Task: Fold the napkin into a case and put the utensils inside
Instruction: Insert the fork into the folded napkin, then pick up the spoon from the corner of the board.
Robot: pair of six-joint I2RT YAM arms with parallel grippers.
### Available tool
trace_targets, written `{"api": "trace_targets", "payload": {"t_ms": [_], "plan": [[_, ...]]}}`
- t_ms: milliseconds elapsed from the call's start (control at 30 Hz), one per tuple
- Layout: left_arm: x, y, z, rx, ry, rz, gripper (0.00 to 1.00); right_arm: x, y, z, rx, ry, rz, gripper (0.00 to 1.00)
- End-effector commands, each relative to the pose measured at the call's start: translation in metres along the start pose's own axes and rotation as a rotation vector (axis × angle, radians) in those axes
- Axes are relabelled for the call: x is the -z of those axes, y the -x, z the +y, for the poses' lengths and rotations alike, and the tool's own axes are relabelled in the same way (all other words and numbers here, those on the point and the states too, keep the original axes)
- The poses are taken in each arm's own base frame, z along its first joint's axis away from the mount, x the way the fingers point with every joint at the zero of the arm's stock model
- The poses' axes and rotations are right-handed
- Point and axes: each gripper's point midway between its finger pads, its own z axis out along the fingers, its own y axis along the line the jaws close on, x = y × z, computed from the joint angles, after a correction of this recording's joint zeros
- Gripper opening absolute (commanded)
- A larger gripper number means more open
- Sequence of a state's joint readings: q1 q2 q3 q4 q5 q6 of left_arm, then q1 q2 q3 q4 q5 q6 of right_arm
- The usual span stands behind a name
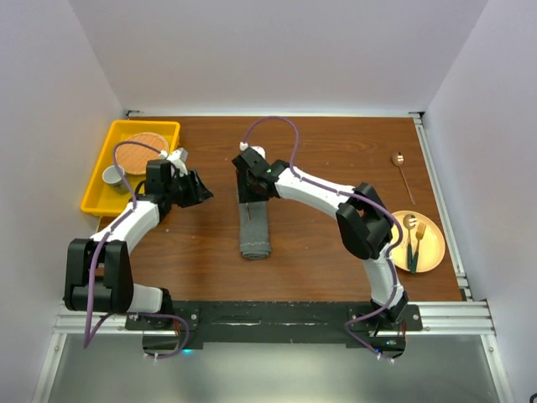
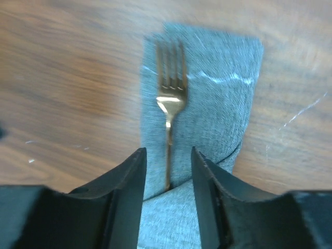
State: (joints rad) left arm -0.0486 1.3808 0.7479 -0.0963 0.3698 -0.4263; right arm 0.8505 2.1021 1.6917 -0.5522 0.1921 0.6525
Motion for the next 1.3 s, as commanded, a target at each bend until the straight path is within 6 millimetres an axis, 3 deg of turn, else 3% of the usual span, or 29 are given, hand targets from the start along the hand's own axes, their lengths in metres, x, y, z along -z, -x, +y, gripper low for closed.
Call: {"api": "trace_targets", "payload": {"t_ms": [0, 100, 133, 233, 267, 300, 333, 400, 433, 500, 533, 600, 633, 700, 733, 767, 933, 1267], "plan": [[0.007, 0.014, -0.006, -0.041, -0.021, -0.044, 0.49, 0.077, 0.086, 0.029, 0.065, 0.173, -0.182, 0.47], [0.008, 0.021, -0.008, -0.072, -0.028, -0.055, 0.50, 0.118, 0.132, 0.019, 0.117, 0.368, -0.237, 0.56], [0.008, 0.025, -0.009, -0.086, -0.030, -0.063, 0.50, 0.125, 0.141, 0.008, 0.193, 0.385, -0.260, 0.66], [0.008, 0.033, -0.011, -0.123, -0.037, -0.082, 0.52, 0.154, 0.158, -0.045, 0.344, 0.468, -0.269, 0.79], [0.007, 0.036, -0.013, -0.128, -0.043, -0.081, 0.52, 0.158, 0.164, -0.085, 0.320, 0.444, -0.244, 0.80], [0.006, 0.038, -0.015, -0.130, -0.050, -0.082, 0.53, 0.158, 0.169, -0.111, 0.375, 0.396, -0.249, 0.81], [0.006, 0.039, -0.017, -0.133, -0.060, -0.079, 0.53, 0.157, 0.177, -0.155, 0.354, 0.324, -0.243, 0.83], [0.006, 0.044, -0.023, -0.147, -0.081, -0.082, 0.54, 0.159, 0.173, -0.206, 0.411, 0.219, -0.189, 0.84], [0.006, 0.045, -0.025, -0.153, -0.087, -0.082, 0.54, 0.155, 0.173, -0.250, 0.375, 0.147, -0.169, 0.84], [0.006, 0.047, -0.028, -0.173, -0.099, -0.084, 0.54, 0.148, 0.162, -0.302, 0.360, 0.052, -0.094, 0.84], [0.005, 0.048, -0.030, -0.183, -0.104, -0.084, 0.54, 0.136, 0.152, -0.351, 0.299, -0.028, -0.033, 0.83], [0.004, 0.050, -0.032, -0.200, -0.109, -0.085, 0.54, 0.134, 0.141, -0.387, 0.296, -0.078, 0.036, 0.80], [0.004, 0.050, -0.032, -0.204, -0.109, -0.082, 0.54, 0.133, 0.135, -0.417, 0.264, -0.123, 0.062, 0.77], [0.001, 0.051, -0.032, -0.210, -0.112, -0.077, 0.54, 0.119, 0.127, -0.446, 0.266, -0.145, 0.122, 0.71], [0.000, 0.052, -0.033, -0.215, -0.115, -0.074, 0.54, 0.124, 0.129, -0.463, 0.259, -0.174, 0.127, 0.70], [-0.002, 0.051, -0.032, -0.213, -0.113, -0.066, 0.54, 0.110, 0.121, -0.474, 0.255, -0.169, 0.164, 0.68], [-0.008, 0.052, -0.032, -0.212, -0.120, -0.053, 0.54, 0.099, 0.112, -0.509, 0.328, -0.196, 0.220, 0.53], [-0.017, 0.049, -0.027, -0.189, -0.113, -0.033, 0.53, 0.071, 0.084, -0.537, 0.243, -0.154, 0.246, 0.51]]}}
